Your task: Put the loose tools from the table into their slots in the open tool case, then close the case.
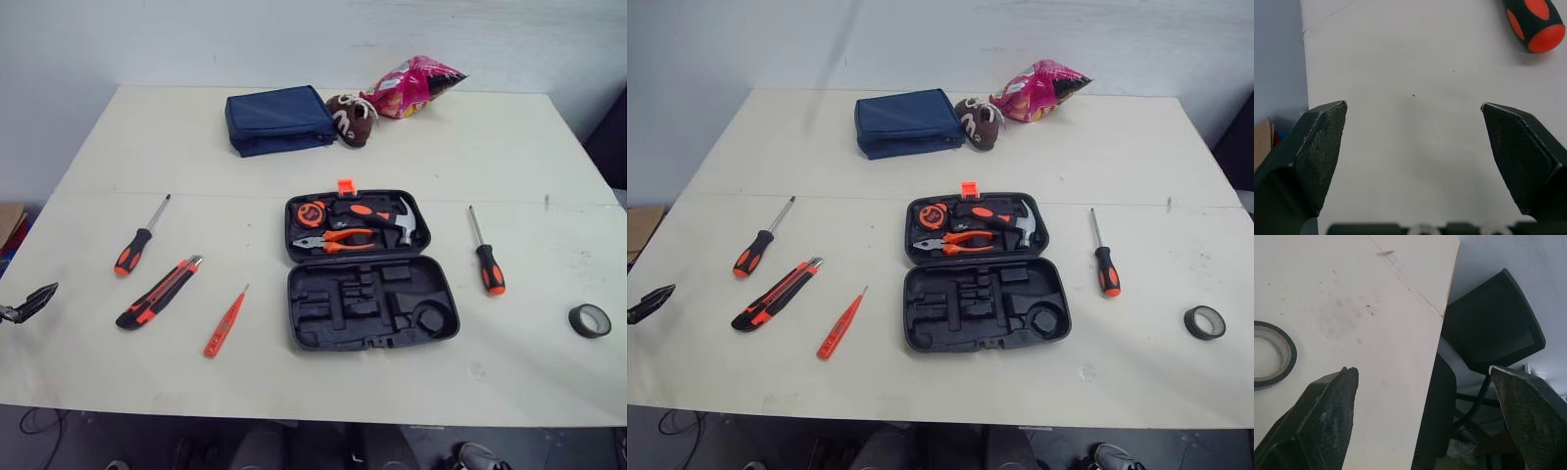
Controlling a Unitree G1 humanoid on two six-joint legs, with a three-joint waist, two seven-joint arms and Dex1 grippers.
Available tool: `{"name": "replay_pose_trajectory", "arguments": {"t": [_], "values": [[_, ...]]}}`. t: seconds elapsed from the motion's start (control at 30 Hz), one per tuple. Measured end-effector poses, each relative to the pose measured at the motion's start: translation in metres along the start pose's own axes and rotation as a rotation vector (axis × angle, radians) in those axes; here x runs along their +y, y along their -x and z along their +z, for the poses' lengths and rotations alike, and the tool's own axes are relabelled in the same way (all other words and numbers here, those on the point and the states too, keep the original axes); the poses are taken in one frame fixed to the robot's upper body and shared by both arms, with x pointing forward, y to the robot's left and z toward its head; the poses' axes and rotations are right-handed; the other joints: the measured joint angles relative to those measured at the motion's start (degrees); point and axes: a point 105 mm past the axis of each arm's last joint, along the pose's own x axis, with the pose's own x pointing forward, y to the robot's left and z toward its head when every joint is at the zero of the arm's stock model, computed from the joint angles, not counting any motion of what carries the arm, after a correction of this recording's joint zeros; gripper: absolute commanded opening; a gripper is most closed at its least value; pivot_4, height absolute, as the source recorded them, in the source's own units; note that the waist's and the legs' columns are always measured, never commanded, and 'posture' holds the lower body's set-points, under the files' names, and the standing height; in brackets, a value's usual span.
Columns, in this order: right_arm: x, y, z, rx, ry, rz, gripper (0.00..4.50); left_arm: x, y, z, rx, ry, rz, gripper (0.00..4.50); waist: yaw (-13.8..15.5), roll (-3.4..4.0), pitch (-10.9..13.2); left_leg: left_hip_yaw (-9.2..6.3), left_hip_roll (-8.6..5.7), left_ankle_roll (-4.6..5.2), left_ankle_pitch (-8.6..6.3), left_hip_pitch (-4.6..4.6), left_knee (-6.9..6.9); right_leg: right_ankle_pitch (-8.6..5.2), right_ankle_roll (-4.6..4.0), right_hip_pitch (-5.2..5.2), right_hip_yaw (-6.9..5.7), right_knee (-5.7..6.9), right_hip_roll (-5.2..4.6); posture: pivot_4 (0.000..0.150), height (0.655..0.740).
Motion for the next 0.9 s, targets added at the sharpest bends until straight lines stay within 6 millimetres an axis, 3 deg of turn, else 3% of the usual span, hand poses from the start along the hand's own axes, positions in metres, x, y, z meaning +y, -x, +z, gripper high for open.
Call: {"name": "replay_pose_trajectory", "arguments": {"t": [0.13,0.27,0.37,0.53,0.63,0.77,0.87,0.9], "values": [[0.005,-0.013,0.008,-0.048,-0.051,-0.002,4.5,-0.012,-0.004,0.011,-0.05,0.038,-0.07,4.49,-0.03,-0.06,-0.04,-0.01,0.01,0.0,0.0,0.0,0.09,0.0,0.0,0.03,0.04,0.03,-0.01,0.15,0.74],[0.026,-0.033,0.03,-0.13,-0.136,0.072,4.5,-0.034,-0.012,0.034,-0.12,0.068,-0.18,4.49,-0.01,-0.04,-0.02,-0.08,0.09,-0.03,0.01,-0.05,0.08,0.0,0.0,0.0,0.16,0.04,0.03,0.15,0.74],[0.046,-0.046,0.057,-0.205,-0.205,0.174,4.5,-0.053,-0.016,0.056,-0.184,0.066,-0.258,4.49,0.02,-0.03,-0.03,-0.08,0.11,-0.04,0.0,-0.07,0.14,0.0,0.0,0.02,0.15,0.03,0.04,0.15,0.74],[0.08,-0.074,0.106,-0.304,-0.239,0.318,4.5,-0.111,-0.024,0.09,-0.223,0.043,-0.462,4.49,0.07,-0.03,-0.03,-0.09,0.11,-0.03,0.0,-0.07,0.22,0.0,0.0,0.04,0.19,0.04,0.04,0.15,0.74],[0.097,-0.086,0.126,-0.328,-0.258,0.385,3.59,-0.14,-0.031,0.103,-0.24,0.067,-0.533,3.6,0.43,-0.02,-0.02,-0.17,0.11,-0.05,0.01,-0.11,0.21,0.0,-0.01,0.03,0.12,0.04,0.06,0.15,0.74],[0.118,-0.098,0.154,-0.361,-0.262,0.478,1.79,-0.172,-0.044,0.12,-0.267,0.094,-0.597,1.92,0.78,-0.02,-0.02,-0.24,0.11,-0.03,0.0,-0.27,0.53,0.0,-0.01,0.02,0.05,0.07,0.07,0.15,0.74],[0.134,-0.104,0.159,-0.335,-0.24,0.553,0.27,-0.194,-0.054,0.126,-0.261,0.099,-0.637,0.58,1.49,-0.02,-0.02,-0.29,0.11,-0.01,-0.03,-0.38,0.72,0.0,0.0,0.01,0.01,0.08,0.1,0.15,0.74],[0.14,-0.106,0.16,-0.327,-0.223,0.573,0.0,-0.2,-0.058,0.127,-0.256,0.102,-0.649,0.11,1.6,-0.02,-0.02,-0.32,0.11,0.0,-0.05,-0.47,0.82,0.01,0.0,-0.01,-0.01,0.08,0.1,0.15,0.74]]}}
